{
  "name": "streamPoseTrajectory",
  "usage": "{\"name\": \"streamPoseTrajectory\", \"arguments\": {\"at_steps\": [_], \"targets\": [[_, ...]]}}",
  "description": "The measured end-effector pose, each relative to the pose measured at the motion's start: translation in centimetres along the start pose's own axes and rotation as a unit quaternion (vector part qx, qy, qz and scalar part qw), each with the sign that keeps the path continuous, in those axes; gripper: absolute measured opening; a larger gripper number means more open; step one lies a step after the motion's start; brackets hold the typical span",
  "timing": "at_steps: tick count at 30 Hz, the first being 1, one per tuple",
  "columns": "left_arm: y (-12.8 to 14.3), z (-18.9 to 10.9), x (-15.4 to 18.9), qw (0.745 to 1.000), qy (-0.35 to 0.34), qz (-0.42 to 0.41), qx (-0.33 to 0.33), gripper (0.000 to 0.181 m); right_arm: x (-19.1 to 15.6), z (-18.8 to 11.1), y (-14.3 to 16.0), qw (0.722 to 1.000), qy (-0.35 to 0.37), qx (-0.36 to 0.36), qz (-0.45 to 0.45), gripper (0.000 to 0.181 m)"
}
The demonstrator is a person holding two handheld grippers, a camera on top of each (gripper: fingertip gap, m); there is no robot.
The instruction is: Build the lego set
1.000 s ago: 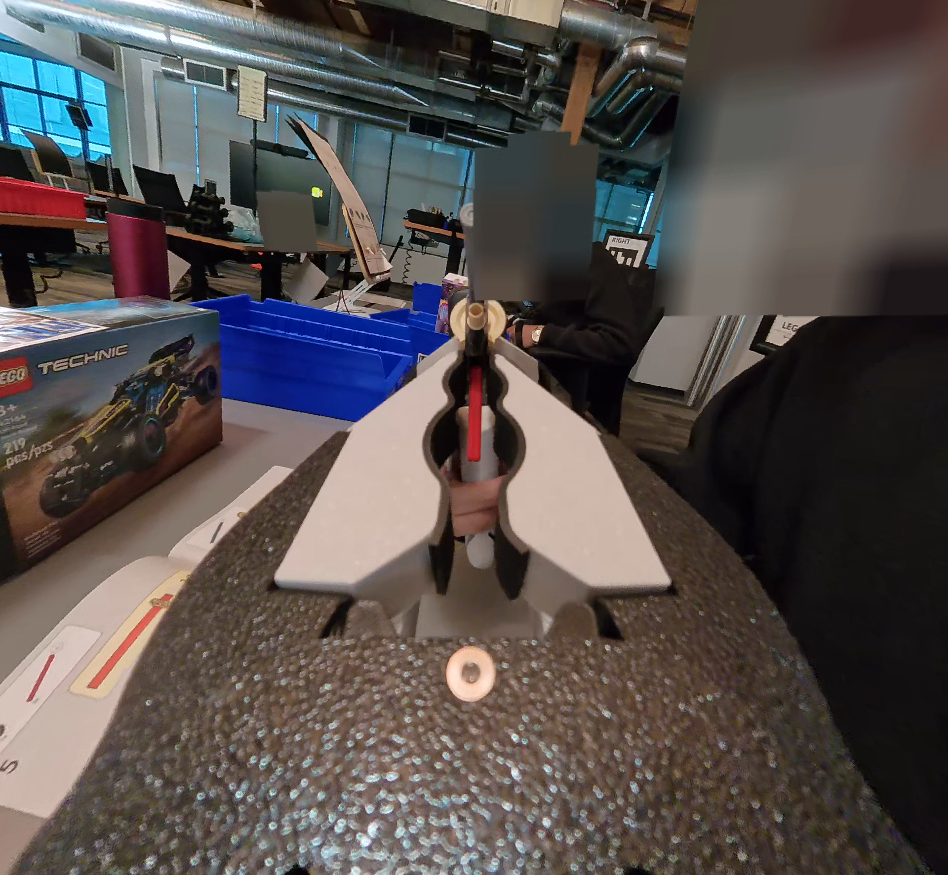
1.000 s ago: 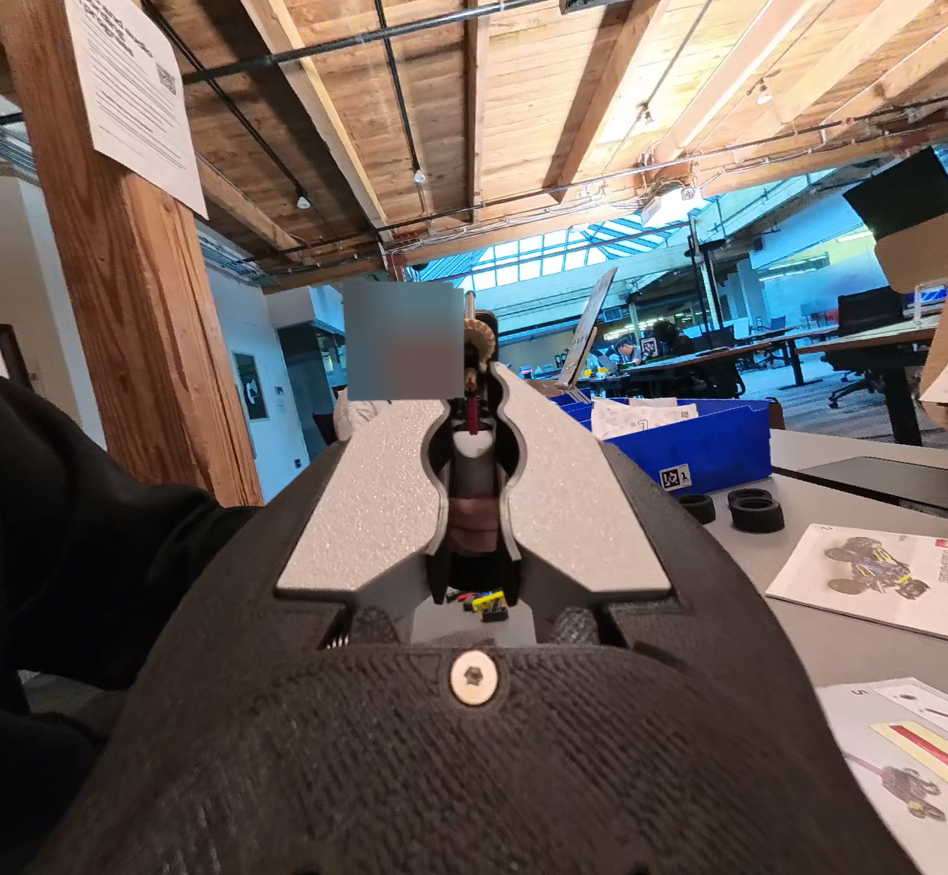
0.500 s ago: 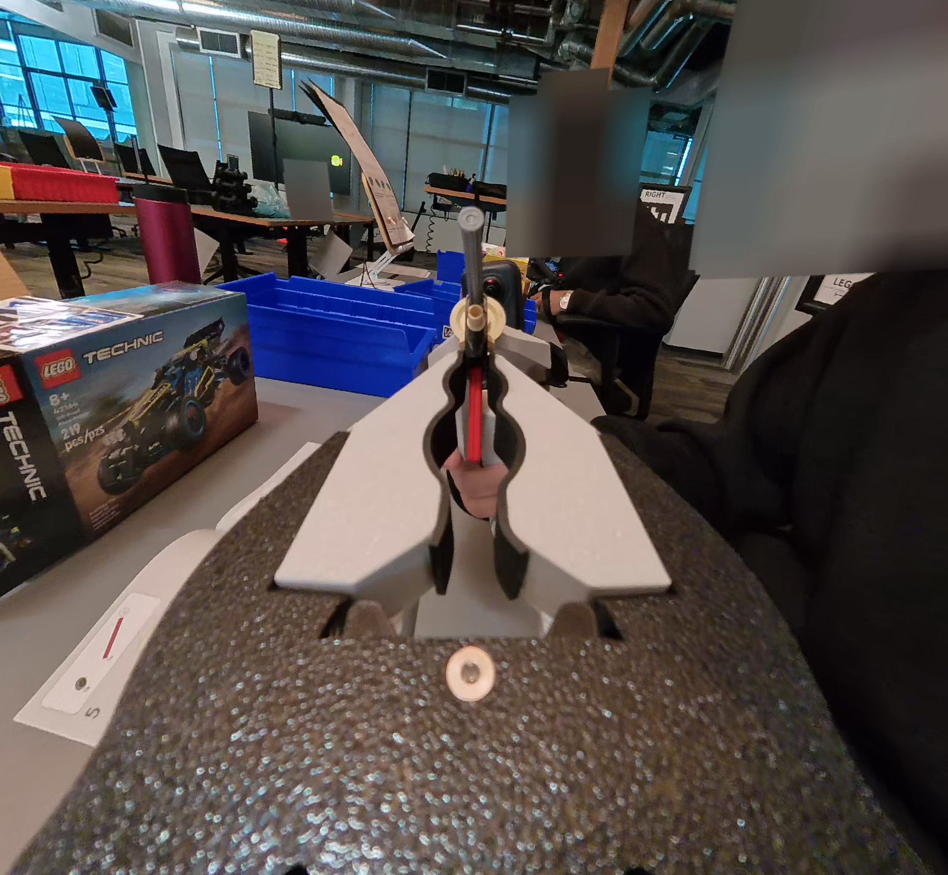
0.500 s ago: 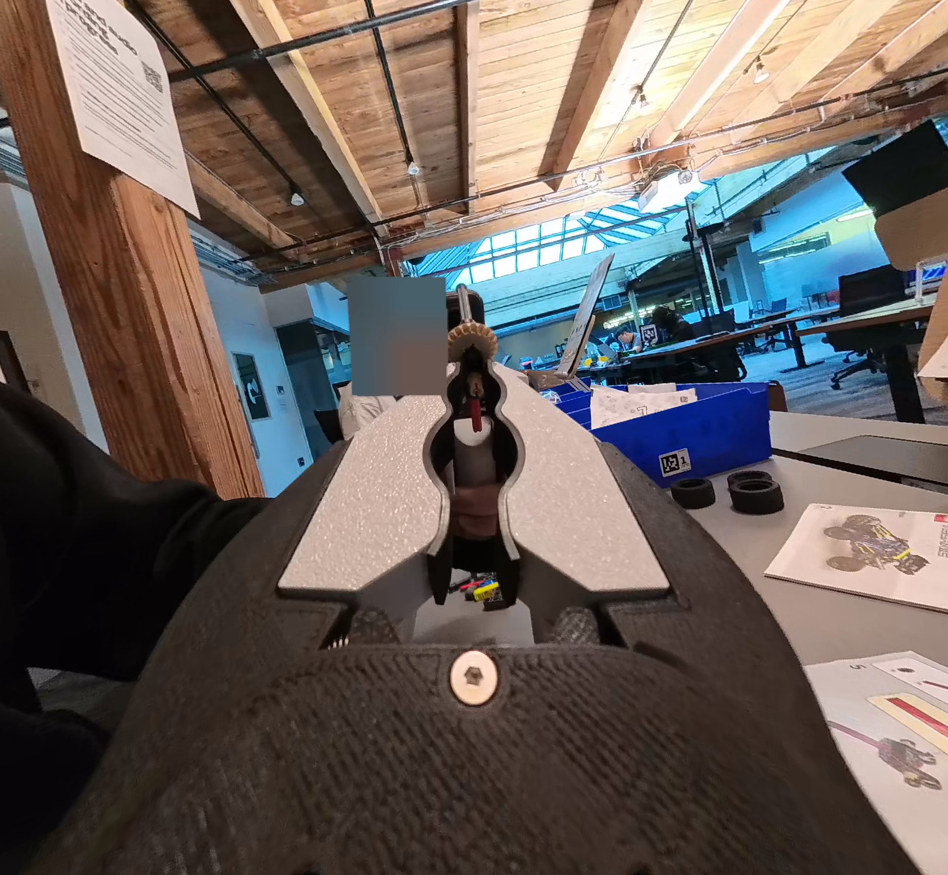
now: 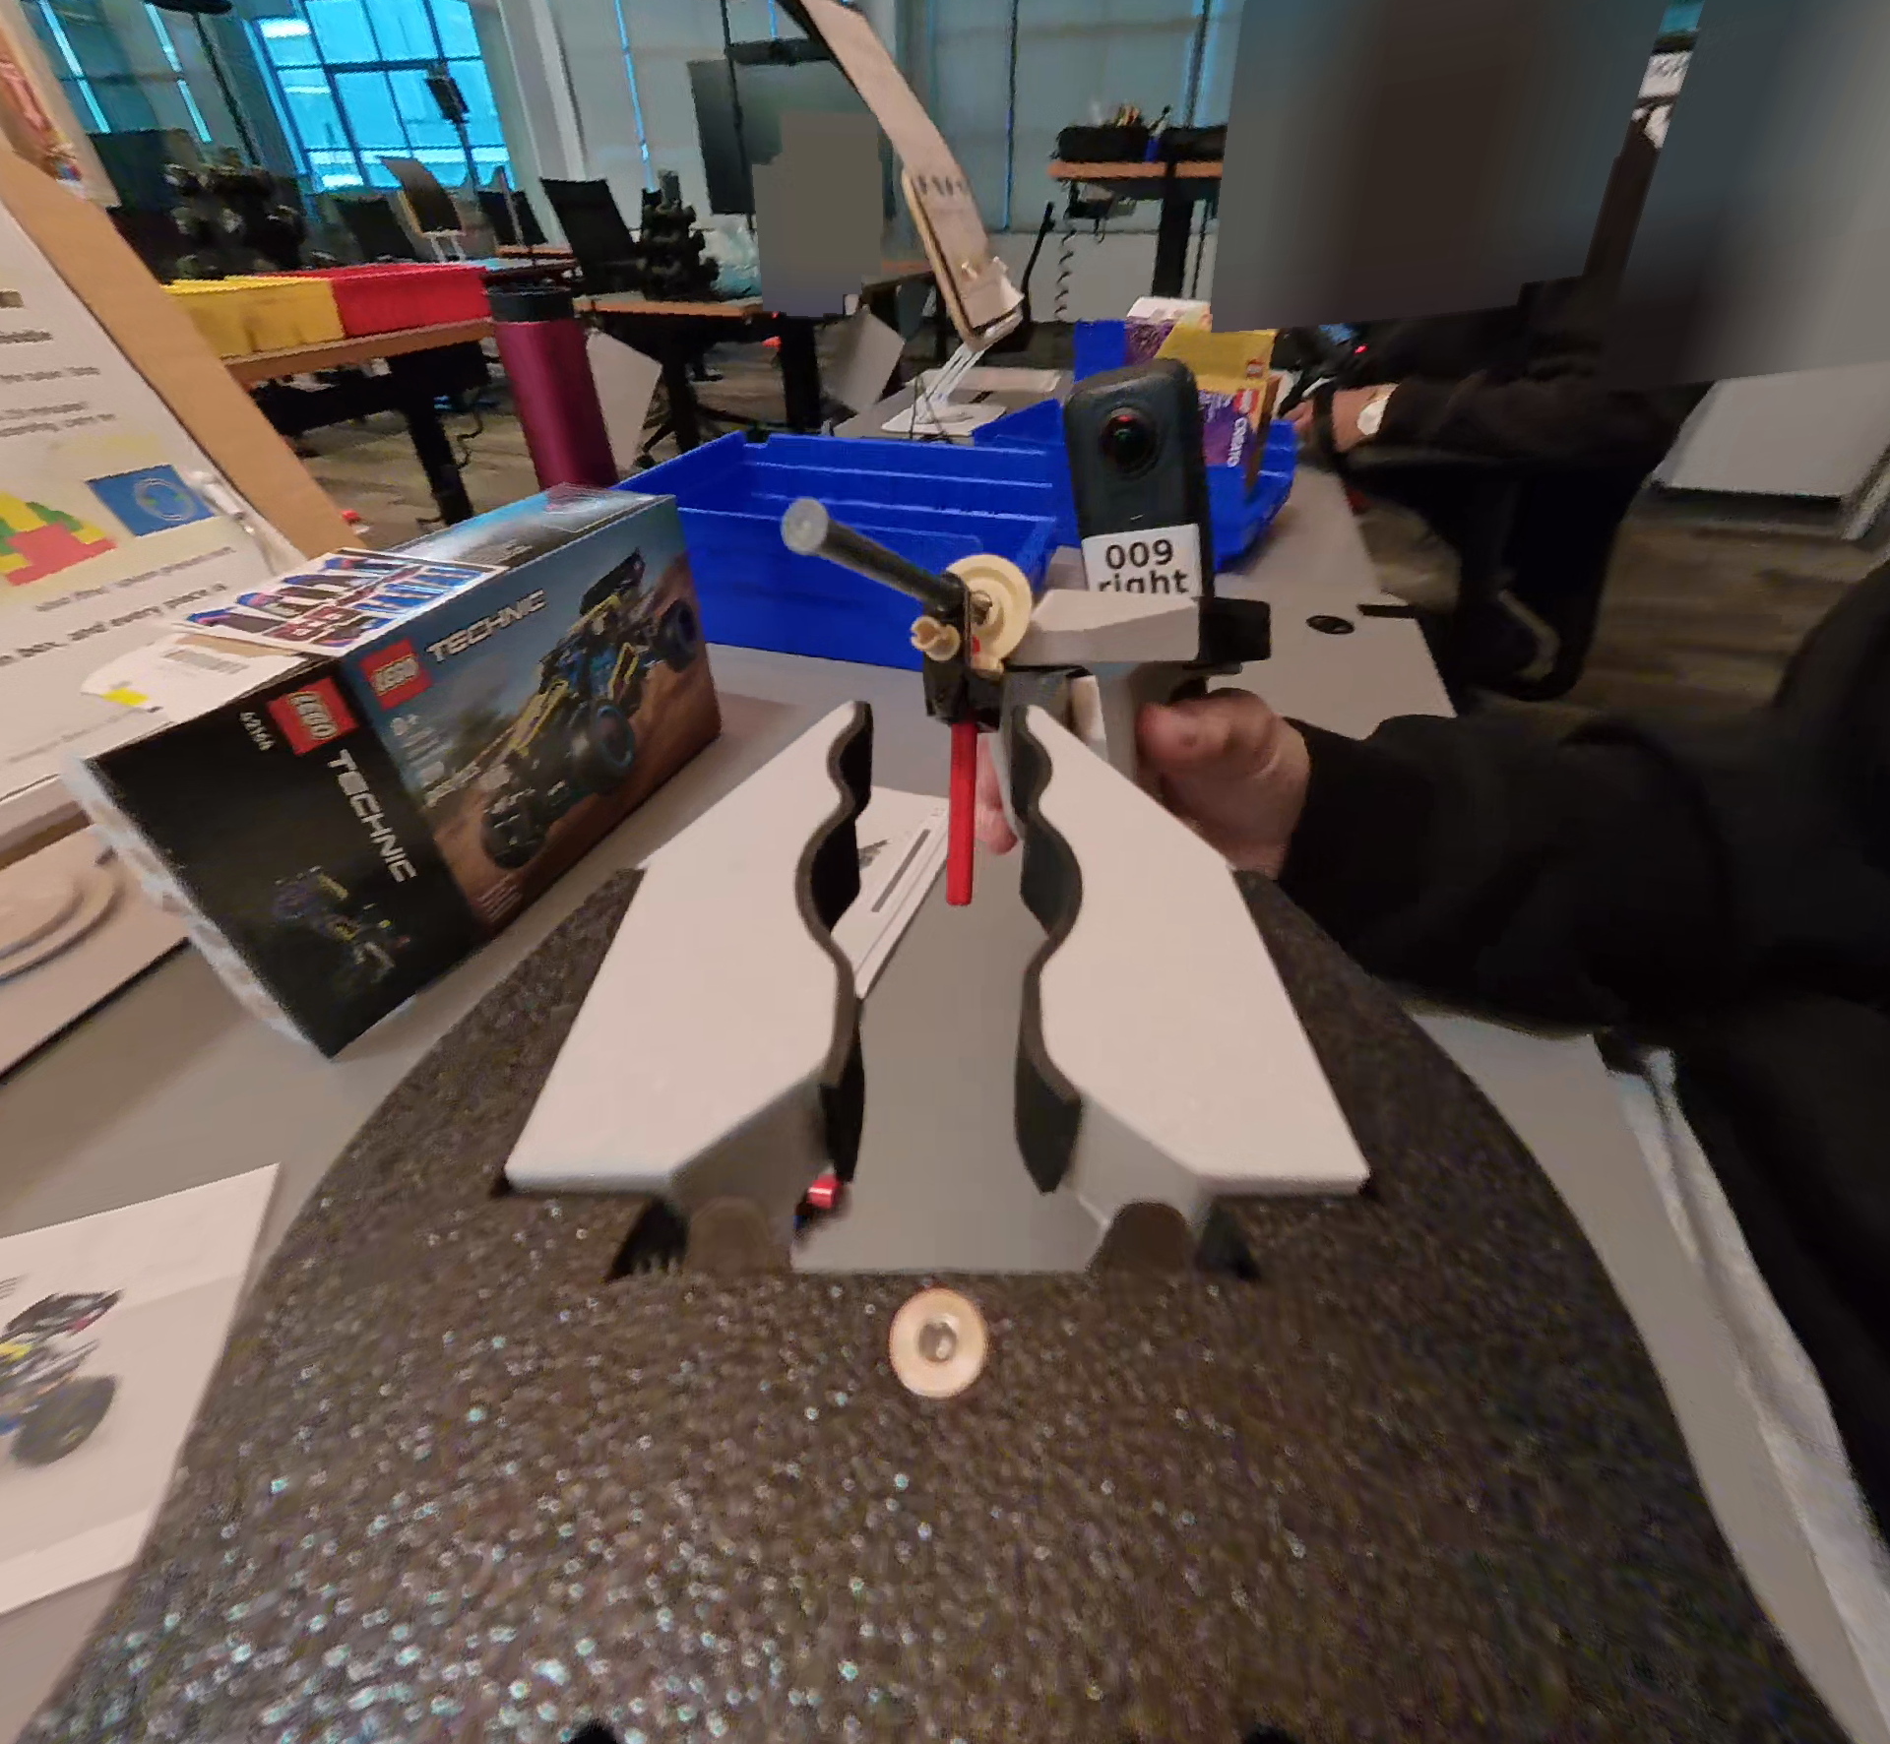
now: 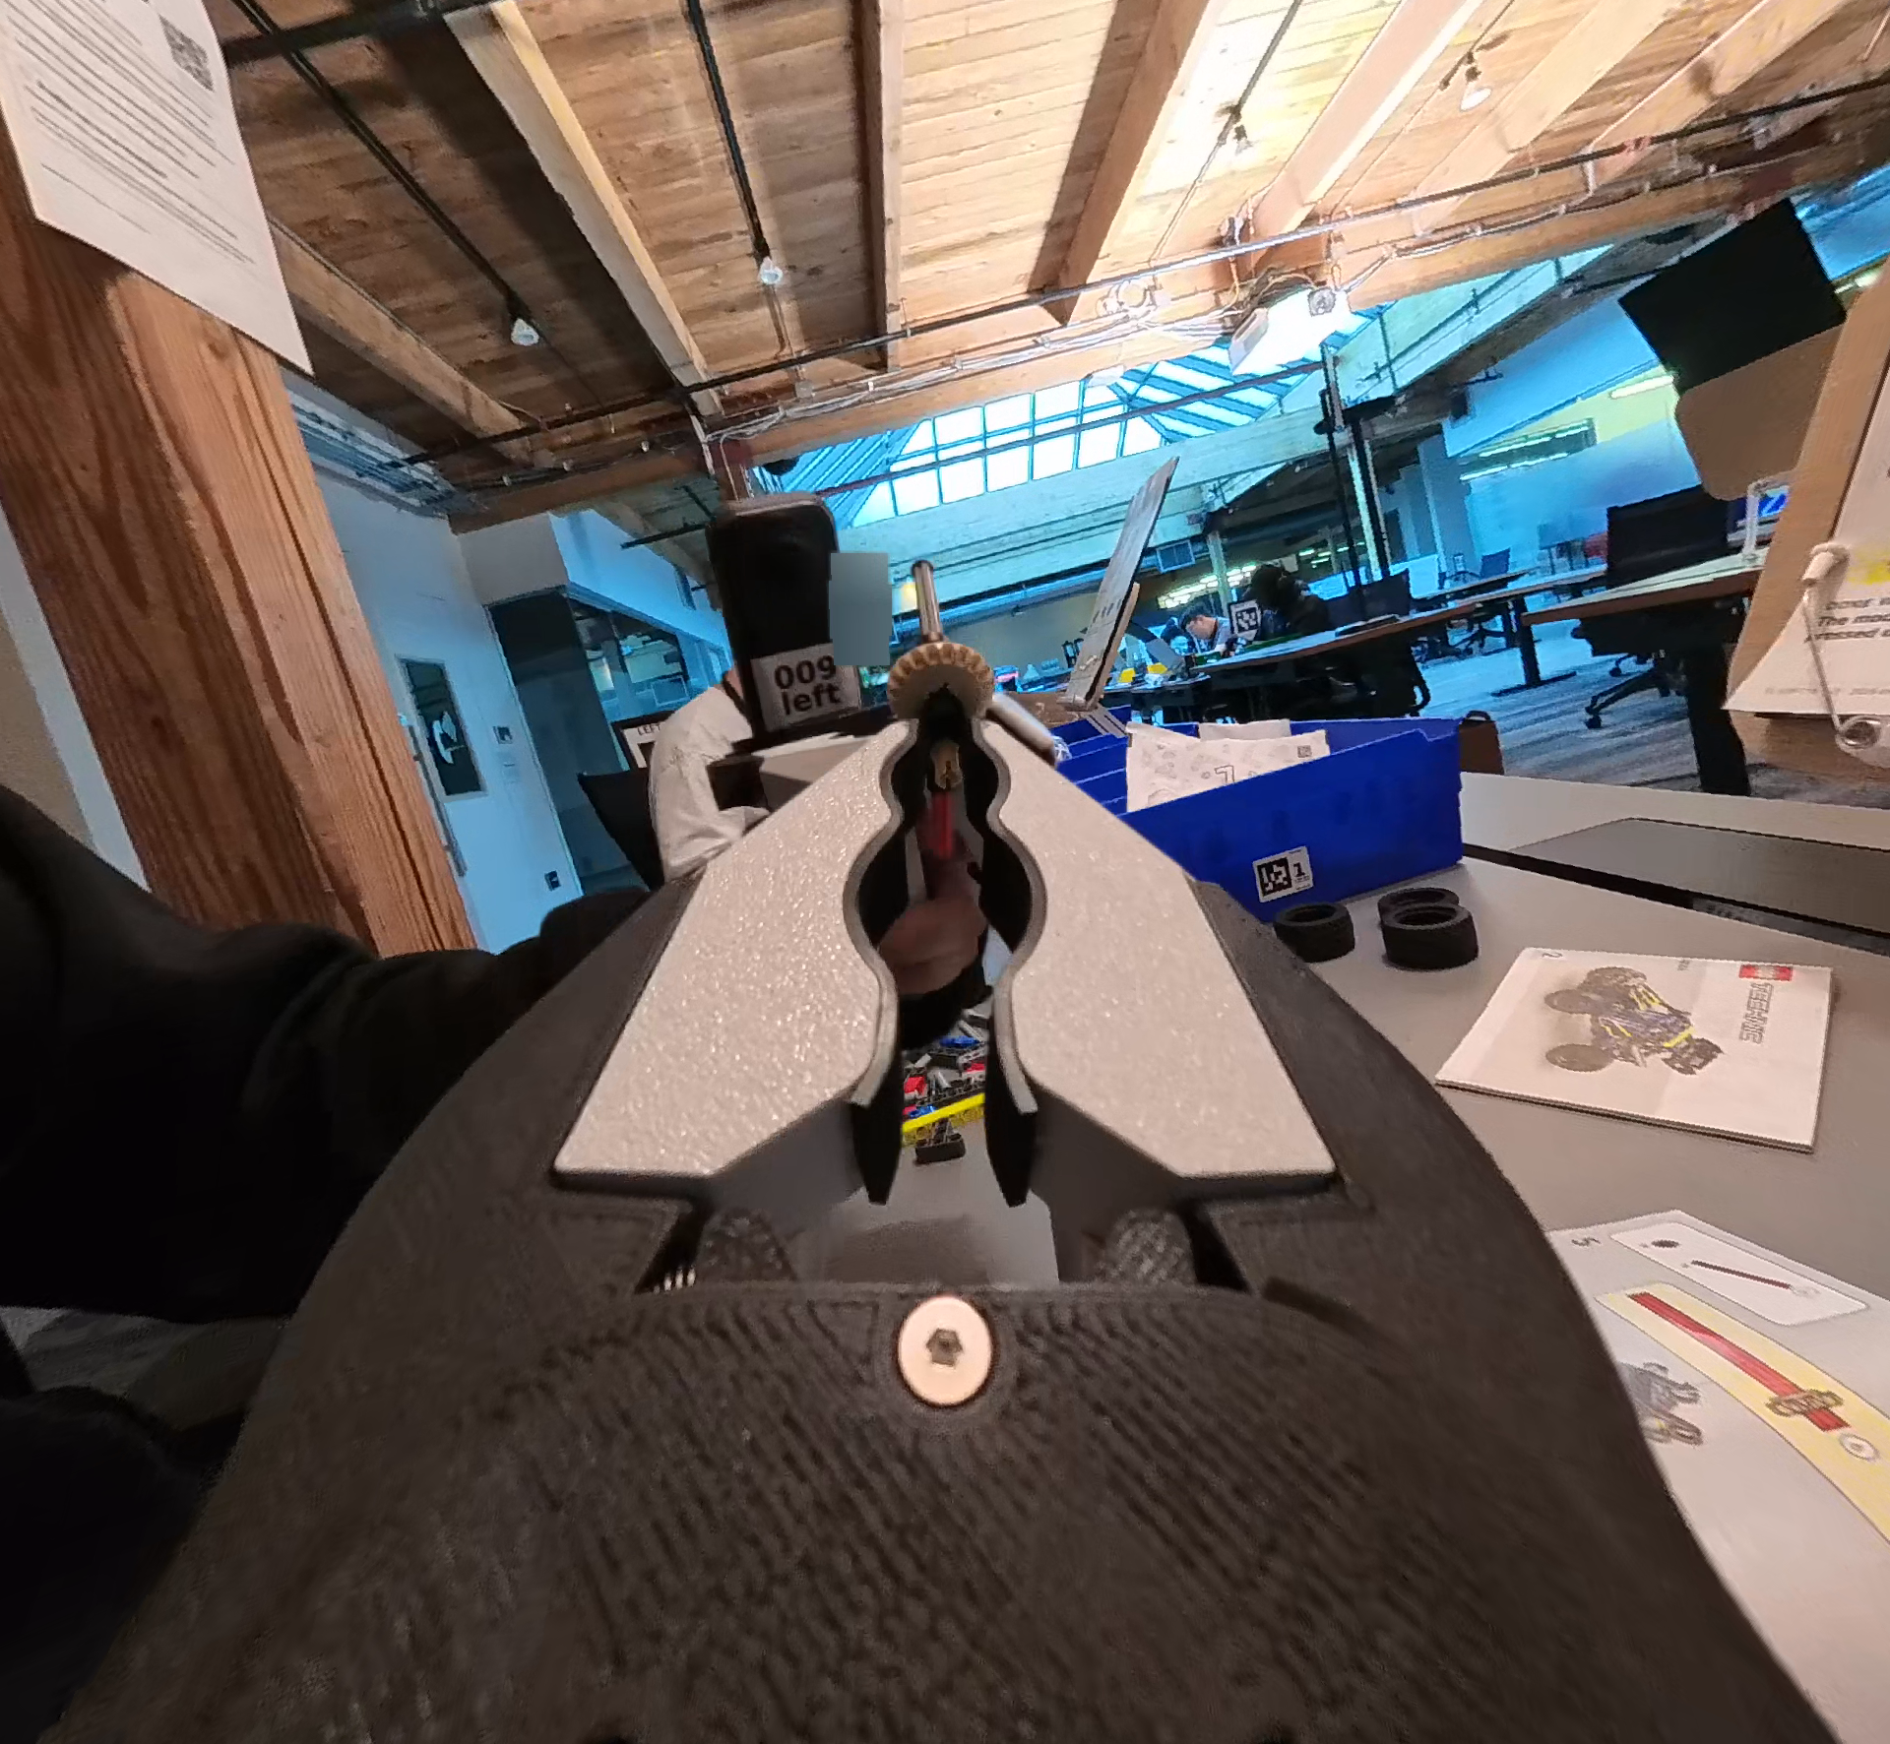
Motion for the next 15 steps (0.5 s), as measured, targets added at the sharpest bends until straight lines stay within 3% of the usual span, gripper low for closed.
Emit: {"name": "streamPoseTrajectory", "arguments": {"at_steps": [9,12,15], "targets": [[-1.5,-2.3,0.0,0.998,-0.027,0.028,-0.046,0.041,0.2,-0.7,-0.2,0.999,-0.027,-0.028,0.025,0.005],[-2.4,-3.6,0.4,0.99,-0.061,0.095,-0.087,0.038,1.0,-1.4,0.0,0.996,-0.018,-0.071,0.047,0.006],[-1.5,-4.2,1.3,0.96,-0.093,0.203,-0.171,0.035,2.0,-2.4,1.3,0.985,0.017,-0.17,0.039,0.006]]}}
Point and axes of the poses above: each gripper's, where its closed fingertips meet, z out along the fingers, y out of its underside, x = y × z across the jaws, the point moved 7 cm from there along -z, back along the fingers, and after that the axes turned 11 degrees about z, right-handed, at the moved point
